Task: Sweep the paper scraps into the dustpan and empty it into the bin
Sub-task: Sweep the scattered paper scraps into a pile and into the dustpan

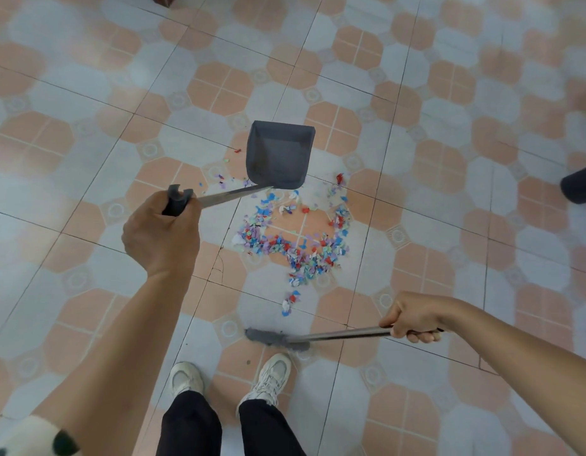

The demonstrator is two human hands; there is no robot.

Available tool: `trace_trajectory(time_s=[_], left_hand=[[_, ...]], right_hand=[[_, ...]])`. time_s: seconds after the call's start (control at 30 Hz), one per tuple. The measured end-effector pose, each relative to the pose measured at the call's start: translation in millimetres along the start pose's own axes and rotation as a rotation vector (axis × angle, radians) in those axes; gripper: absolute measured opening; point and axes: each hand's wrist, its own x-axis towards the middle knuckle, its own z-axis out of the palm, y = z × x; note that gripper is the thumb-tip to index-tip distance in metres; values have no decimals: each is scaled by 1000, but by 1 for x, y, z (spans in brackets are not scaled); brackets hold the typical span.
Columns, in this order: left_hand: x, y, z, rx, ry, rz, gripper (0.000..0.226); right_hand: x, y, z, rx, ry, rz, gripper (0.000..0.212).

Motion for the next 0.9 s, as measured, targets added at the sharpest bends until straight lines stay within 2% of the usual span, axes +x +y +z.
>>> trace_trajectory(time_s=[0.33, 0.57, 0.9], left_hand=[[-27, 12, 24, 11, -26, 52, 22], [-23, 17, 28, -25, -3, 49, 22], [14, 34, 30, -64, 52, 51, 25]], right_hand=[[20, 9, -55, 57, 175, -14, 42], [4, 13, -61, 95, 197, -74, 44], [-15, 1, -75, 397, 196, -161, 40]])
